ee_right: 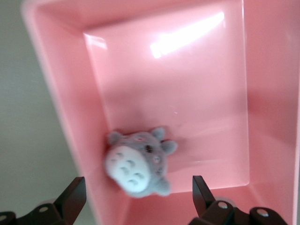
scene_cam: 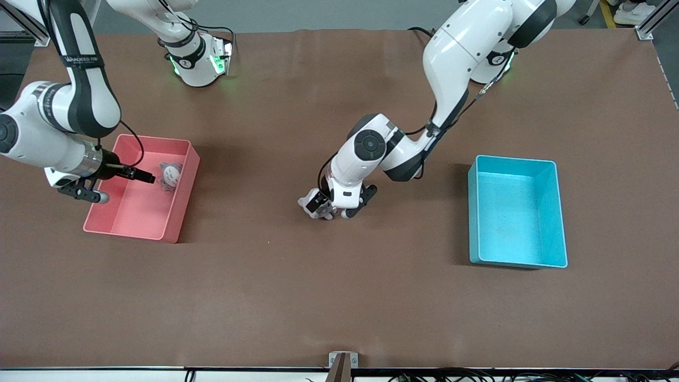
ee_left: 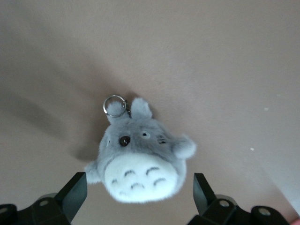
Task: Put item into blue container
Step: 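Return the right gripper to the pink box while the left gripper grasps the toy, then lower the toy into the blue box while the right gripper grasps the second toy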
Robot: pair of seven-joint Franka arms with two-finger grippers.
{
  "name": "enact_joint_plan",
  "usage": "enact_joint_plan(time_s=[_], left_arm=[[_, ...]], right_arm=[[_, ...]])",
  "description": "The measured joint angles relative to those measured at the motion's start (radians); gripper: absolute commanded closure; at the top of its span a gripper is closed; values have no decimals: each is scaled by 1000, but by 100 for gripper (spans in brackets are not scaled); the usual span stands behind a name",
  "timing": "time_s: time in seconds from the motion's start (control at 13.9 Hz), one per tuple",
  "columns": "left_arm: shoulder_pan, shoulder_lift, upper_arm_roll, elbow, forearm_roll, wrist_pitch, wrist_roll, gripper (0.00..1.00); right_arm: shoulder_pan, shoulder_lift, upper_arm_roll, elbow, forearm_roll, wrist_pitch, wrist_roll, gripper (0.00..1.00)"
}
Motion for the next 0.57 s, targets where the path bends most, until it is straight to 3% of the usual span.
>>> enact_joint_plan(time_s=[0.14,0.22,0.43,0.5,0.57], left_arm=[[-53,20,49,3,0,35,-28,1],[-68,28,62,5,0,48,-36,16],[-76,51,70,9,0,86,-39,80],[-76,53,71,12,0,89,-39,94],[-76,53,71,16,0,89,-39,100]], right_arm=[[-8,0,0,-87,25,93,-39,0],[-8,0,1,-118,45,124,-66,0],[-9,2,1,-155,125,143,-151,0],[-9,6,1,-161,167,143,-188,0],[-11,16,1,-166,215,143,-236,0]])
